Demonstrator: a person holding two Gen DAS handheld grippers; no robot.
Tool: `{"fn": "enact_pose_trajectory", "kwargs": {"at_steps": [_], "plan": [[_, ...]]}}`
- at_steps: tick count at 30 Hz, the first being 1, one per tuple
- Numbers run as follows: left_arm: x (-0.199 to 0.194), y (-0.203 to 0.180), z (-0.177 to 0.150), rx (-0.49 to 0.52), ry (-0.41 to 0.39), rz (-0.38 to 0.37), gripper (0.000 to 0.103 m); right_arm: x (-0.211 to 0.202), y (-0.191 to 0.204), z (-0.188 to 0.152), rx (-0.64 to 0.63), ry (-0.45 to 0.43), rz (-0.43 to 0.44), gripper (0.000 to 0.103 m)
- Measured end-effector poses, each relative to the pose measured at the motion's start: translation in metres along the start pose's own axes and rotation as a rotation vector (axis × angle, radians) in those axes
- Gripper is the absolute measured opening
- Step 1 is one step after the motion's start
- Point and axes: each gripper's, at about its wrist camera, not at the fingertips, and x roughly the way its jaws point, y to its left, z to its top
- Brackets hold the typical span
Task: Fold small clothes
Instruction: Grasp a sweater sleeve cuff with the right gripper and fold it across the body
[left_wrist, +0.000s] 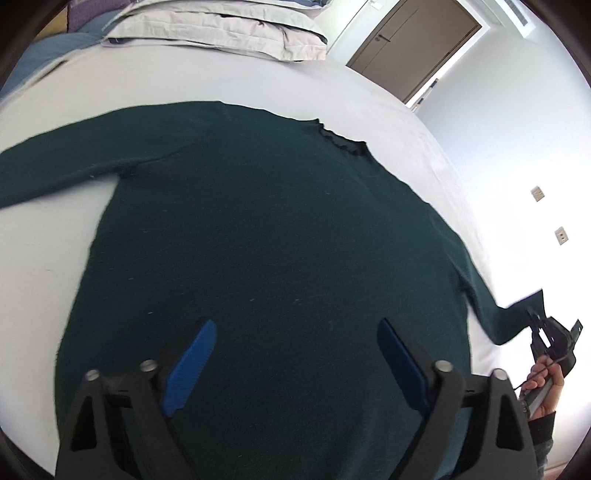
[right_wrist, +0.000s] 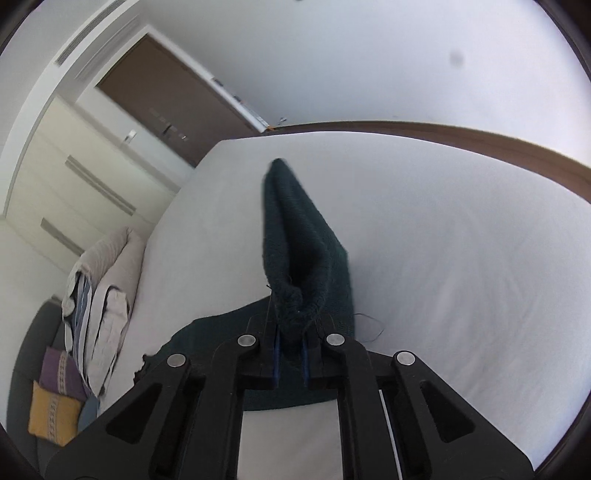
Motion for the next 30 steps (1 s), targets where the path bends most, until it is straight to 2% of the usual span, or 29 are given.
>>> {"fn": "enact_pose_trajectory", "kwargs": {"at_steps": [1, 6, 8, 10, 12, 13, 14, 15, 17, 18, 19, 21, 22, 25, 29, 30], "plan": [[0.002, 0.001, 0.002, -0.010, 0.007, -0.025, 0.082, 0.011, 0.030, -0.003, -0.059, 0.020, 0.032, 0.007], [0.005, 0.008, 0.012, -0.036, 0.016, -0.096, 0.080, 0.059, 0.173, -0.077, -0.303, 0.147, 0.141, 0.007], [0.007, 0.011, 0.017, -0.045, 0.013, -0.109, 0.080, 0.088, 0.215, -0.107, -0.378, 0.206, 0.160, 0.007], [0.007, 0.019, 0.021, -0.058, 0.015, -0.127, 0.080, 0.120, 0.245, -0.137, -0.400, 0.271, 0.183, 0.007], [0.010, 0.025, 0.025, -0.076, 0.019, -0.144, 0.080, 0.123, 0.246, -0.195, -0.407, 0.328, 0.189, 0.007], [0.012, 0.028, 0.028, -0.084, 0.022, -0.153, 0.080, 0.131, 0.255, -0.236, -0.415, 0.358, 0.178, 0.007], [0.013, 0.029, 0.031, -0.089, 0.023, -0.156, 0.080, 0.118, 0.234, -0.261, -0.423, 0.380, 0.164, 0.008], [0.015, 0.031, 0.033, -0.093, 0.022, -0.159, 0.080, 0.133, 0.233, -0.289, -0.429, 0.401, 0.154, 0.011], [0.017, 0.032, 0.037, -0.097, 0.017, -0.168, 0.080, 0.152, 0.244, -0.316, -0.440, 0.423, 0.141, 0.014], [0.018, 0.031, 0.038, -0.100, 0.017, -0.173, 0.080, 0.149, 0.246, -0.325, -0.453, 0.419, 0.132, 0.022], [0.021, 0.029, 0.040, -0.103, 0.020, -0.181, 0.080, 0.149, 0.248, -0.333, -0.462, 0.415, 0.139, 0.036], [0.027, 0.022, 0.044, -0.095, 0.025, -0.197, 0.080, 0.140, 0.247, -0.341, -0.467, 0.393, 0.159, 0.057], [0.029, 0.018, 0.046, -0.089, 0.028, -0.204, 0.080, 0.131, 0.243, -0.341, -0.468, 0.381, 0.164, 0.060], [0.042, -0.001, 0.052, -0.072, 0.043, -0.234, 0.080, 0.108, 0.226, -0.327, -0.457, 0.381, 0.194, 0.060], [0.073, -0.031, 0.063, -0.032, 0.089, -0.260, 0.080, 0.064, 0.185, -0.287, -0.408, 0.380, 0.231, 0.060], [0.083, -0.038, 0.066, -0.026, 0.104, -0.263, 0.075, 0.059, 0.178, -0.284, -0.392, 0.379, 0.237, 0.060]]}}
